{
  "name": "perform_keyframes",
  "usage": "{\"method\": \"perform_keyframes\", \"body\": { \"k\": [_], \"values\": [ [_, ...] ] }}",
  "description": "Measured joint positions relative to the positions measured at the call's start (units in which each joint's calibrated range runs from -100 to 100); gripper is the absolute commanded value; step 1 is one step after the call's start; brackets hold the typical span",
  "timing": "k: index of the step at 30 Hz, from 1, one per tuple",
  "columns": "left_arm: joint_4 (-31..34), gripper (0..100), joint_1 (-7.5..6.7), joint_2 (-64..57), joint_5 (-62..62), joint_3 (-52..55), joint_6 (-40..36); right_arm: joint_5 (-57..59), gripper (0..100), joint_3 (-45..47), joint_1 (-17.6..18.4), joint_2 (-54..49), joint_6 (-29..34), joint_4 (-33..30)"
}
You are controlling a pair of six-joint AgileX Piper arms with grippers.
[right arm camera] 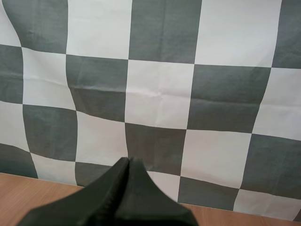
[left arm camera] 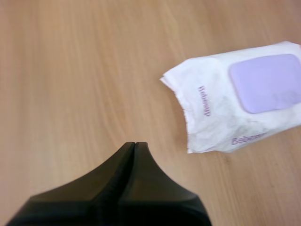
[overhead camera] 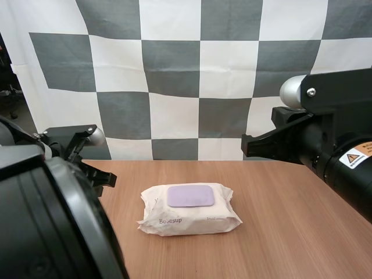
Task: Open the wet wipes lid
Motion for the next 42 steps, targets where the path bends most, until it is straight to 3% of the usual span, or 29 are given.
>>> {"method": "perform_keyframes", "body": {
  "k": [7,11,14,19,20,21,23,25,30,32,34,35,37,38,42],
  "values": [
    [-11.97,0,-0.08,0.0,-0.02,7.42,10.54,0.0,0,0.0,0.0,0.0,0.0,0.0],
    [-14.45,0,-0.08,0.0,-0.02,8.05,12.73,0.0,0,0.0,0.0,0.0,0.0,0.0],
    [-20.33,0,-0.08,0.0,-0.02,8.2,18.64,0.0,0,0.0,0.0,0.0,-0.25,0.0],
    [-21.73,0,-0.75,0.0,-0.02,8.2,22.66,0.0,0,0.0,0.0,0.0,-0.34,0.0],
    [-21.73,0,-1.08,0.0,-0.02,8.32,23.95,0.0,0,0.0,0.0,0.0,-0.34,0.0],
    [-17.35,0,-2.99,-0.14,-0.06,10.03,31.02,0.0,0,0.0,0.0,0.0,-0.34,0.0],
    [-15.45,0,-6.23,-0.81,0.06,11.82,35.85,0.0,0,0.0,0.0,0.0,-0.34,0.0],
    [-15.0,0,-7.14,-0.94,0.06,12.0,37.69,-0.12,0,0.0,0.0,0.0,-0.34,0.0],
    [-14.65,0,-7.22,-0.94,-0.07,12.0,38.06,-0.12,0,0.0,0.0,0.0,-0.34,0.0],
    [-13.24,8,-7.22,-0.81,-0.07,12.0,38.33,-0.12,0,0.0,0.0,0.0,-0.34,0.0],
    [-11.25,30,-7.22,-0.81,-0.07,12.0,38.65,-0.12,0,0.0,0.0,0.0,-0.34,0.0],
    [-10.15,47,-7.22,-0.81,-0.07,12.0,38.65,-0.12,0,0.0,0.0,0.0,-0.34,0.0],
    [-8.52,94,-7.22,-0.81,0.06,12.0,38.65,-0.12,0,0.0,0.0,0.0,-0.34,0.0],
    [-8.16,100,-7.22,-0.81,0.06,12.0,38.65,-0.12,0,0.0,0.0,0.0,-0.34,0.0],
    [-9.11,100,-7.22,-0.81,0.06,12.0,37.1,-0.12,0,0.0,0.0,0.0,-0.34,0.11]
  ]
}}
